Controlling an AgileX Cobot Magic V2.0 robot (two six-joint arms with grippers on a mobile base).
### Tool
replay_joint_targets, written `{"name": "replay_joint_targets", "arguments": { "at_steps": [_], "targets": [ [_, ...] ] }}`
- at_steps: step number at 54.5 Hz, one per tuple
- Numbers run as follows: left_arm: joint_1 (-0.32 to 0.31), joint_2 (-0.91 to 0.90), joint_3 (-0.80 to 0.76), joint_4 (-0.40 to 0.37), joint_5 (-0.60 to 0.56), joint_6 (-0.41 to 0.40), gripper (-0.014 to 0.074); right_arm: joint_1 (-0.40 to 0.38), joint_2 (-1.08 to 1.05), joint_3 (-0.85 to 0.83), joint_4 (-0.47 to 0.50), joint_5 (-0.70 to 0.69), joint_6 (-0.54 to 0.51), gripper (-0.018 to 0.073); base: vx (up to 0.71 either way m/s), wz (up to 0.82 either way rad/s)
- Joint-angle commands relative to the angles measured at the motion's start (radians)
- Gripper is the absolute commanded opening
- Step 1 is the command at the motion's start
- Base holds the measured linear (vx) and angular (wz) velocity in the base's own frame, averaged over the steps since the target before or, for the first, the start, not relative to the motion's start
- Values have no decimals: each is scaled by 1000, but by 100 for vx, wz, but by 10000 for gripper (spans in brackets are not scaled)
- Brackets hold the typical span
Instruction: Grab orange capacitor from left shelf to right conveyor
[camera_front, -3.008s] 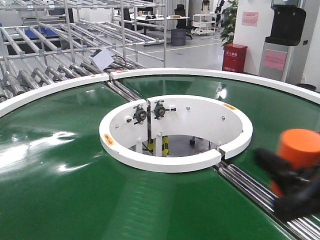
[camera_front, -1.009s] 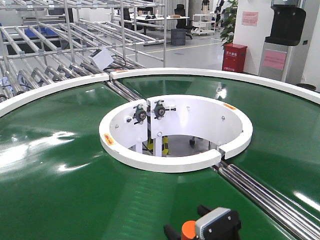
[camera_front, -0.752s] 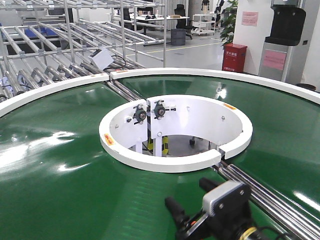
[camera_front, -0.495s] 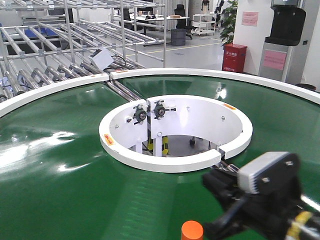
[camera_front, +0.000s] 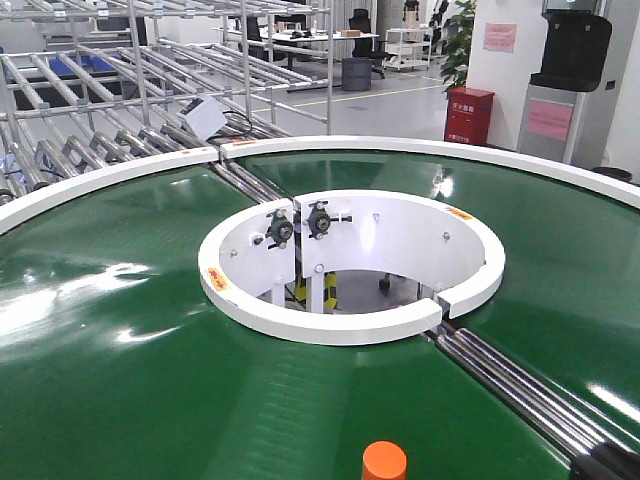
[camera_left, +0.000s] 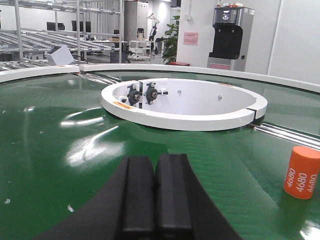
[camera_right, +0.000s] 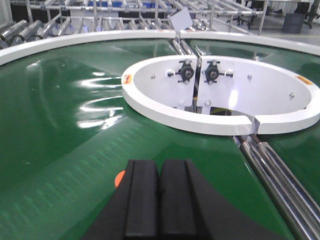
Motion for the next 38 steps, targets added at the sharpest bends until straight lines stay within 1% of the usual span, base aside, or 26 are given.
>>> {"name": "replay_joint_targets", "arguments": {
  "at_steps": [1,16,19,23,25,29,31,33,35,38],
  "targets": [
    [-8,-6,-30,-5,-81,-6,-6,-2,-41,-4,-13,-69,0,-8,0,0],
    [-8,-6,-30,-5,-81,-6,-6,-2,-62,7,-12,-53,0,-8,0,0],
    [-8,-6,-30,-5,-81,-6,-6,-2,-62,7,5,-44,-1,-8,0,0],
    [-8,-6,-30,-5,-81,-6,-6,-3,-72,7,65,-44,-42,-8,0,0],
    [-8,-6,-30,-5,-81,-6,-6,-4,-84,15,117,-31,-86,-8,0,0],
    [-8,-6,-30,-5,-81,-6,-6,-14,-118,55,188,-44,-203,-8,0,0],
    [-8,-6,-30,-5,-81,-6,-6,-38,-145,91,238,-58,-259,-8,0,0],
    [-8,-6,-30,-5,-81,-6,-6,-67,-171,126,285,-70,-293,-8,0,0],
    [-8,-6,-30,-5,-81,-6,-6,-115,-205,171,352,-82,-325,-8,0,0],
    [-8,-6,-30,-5,-81,-6,-6,-173,-262,231,398,-85,-357,-8,0,0]
  ]
}}
